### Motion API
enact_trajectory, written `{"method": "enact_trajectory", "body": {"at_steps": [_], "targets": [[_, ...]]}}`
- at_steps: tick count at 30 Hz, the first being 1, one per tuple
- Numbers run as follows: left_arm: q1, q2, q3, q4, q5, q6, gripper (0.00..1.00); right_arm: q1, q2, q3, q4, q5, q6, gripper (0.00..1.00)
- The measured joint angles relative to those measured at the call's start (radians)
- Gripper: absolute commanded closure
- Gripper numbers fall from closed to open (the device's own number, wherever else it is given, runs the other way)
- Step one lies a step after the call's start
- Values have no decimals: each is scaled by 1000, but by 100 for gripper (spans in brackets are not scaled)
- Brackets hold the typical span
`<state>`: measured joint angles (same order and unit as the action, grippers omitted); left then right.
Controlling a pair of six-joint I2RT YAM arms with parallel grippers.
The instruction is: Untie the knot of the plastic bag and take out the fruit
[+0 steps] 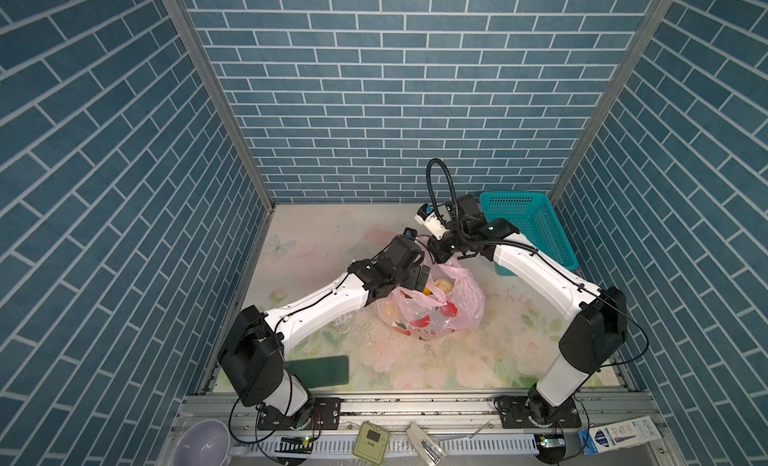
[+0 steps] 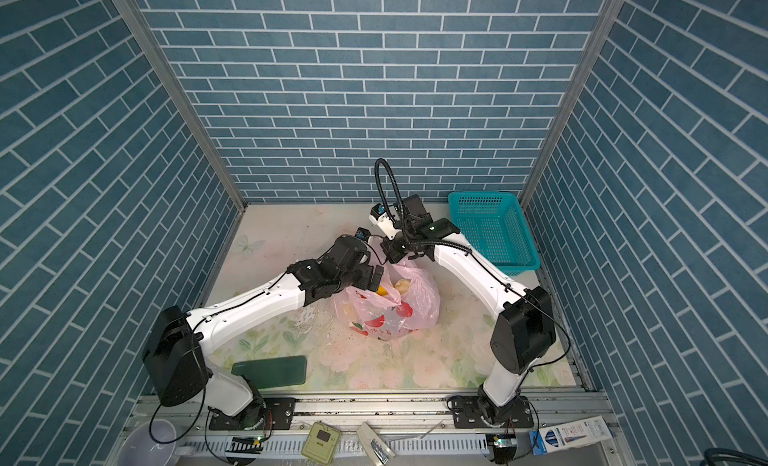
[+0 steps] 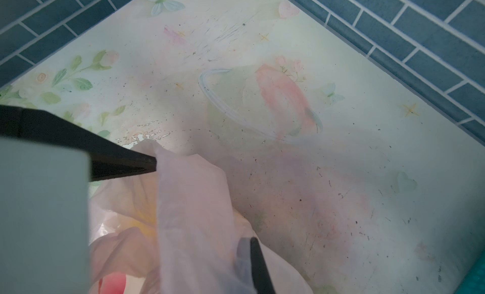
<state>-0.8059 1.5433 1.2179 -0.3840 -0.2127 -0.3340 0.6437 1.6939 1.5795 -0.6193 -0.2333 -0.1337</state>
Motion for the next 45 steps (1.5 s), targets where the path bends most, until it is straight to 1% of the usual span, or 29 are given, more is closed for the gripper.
{"method": "enact_trajectory", "body": {"at_steps": [5,9,11,13,14,16,18,20,22,26,29,32,34,37,40,43,45], "targets": [[13,0,11,-56,-133,-48,13,2,-5,-4,7,-2,6,100],[38,-64,-37,-109,-226,-82,22,2,-10,-9,7,-2,6,100],[55,-120,-72,-143,-265,-98,22,2,-10,-10,7,-3,6,100],[68,-175,-99,-162,-287,-100,18,2,-10,-10,8,-5,6,100],[72,-203,-113,-160,-288,-95,14,2,-10,-10,9,-7,6,100],[76,-258,-147,-123,-259,-68,6,2,-10,-10,11,-11,6,100],[76,-320,-192,-58,-192,-31,1,2,-10,-10,13,-15,6,100],[76,-356,-214,1,-115,8,0,2,-10,-10,14,-19,6,100],[76,-360,-214,47,-44,37,0,2,-10,-10,14,-23,6,100],[76,-305,-201,106,75,82,0,2,-10,-10,14,-29,6,100],[76,-248,-195,132,133,90,0,2,-10,-10,14,-32,7,100],[76,-198,-173,135,155,91,0,2,-10,-10,14,-33,7,100],[74,-164,-143,132,150,91,0,2,-10,-10,14,-33,9,100],[65,-105,-84,124,111,84,0,2,-10,-10,14,-34,24,100],[38,-40,-16,84,21,68,0,2,-10,-10,14,-35,33,100],[7,19,48,14,-120,32,0,2,-10,-10,14,-37,39,100],[0,31,58,-35,-212,6,0,2,-10,-10,14,-37,45,100]]}}
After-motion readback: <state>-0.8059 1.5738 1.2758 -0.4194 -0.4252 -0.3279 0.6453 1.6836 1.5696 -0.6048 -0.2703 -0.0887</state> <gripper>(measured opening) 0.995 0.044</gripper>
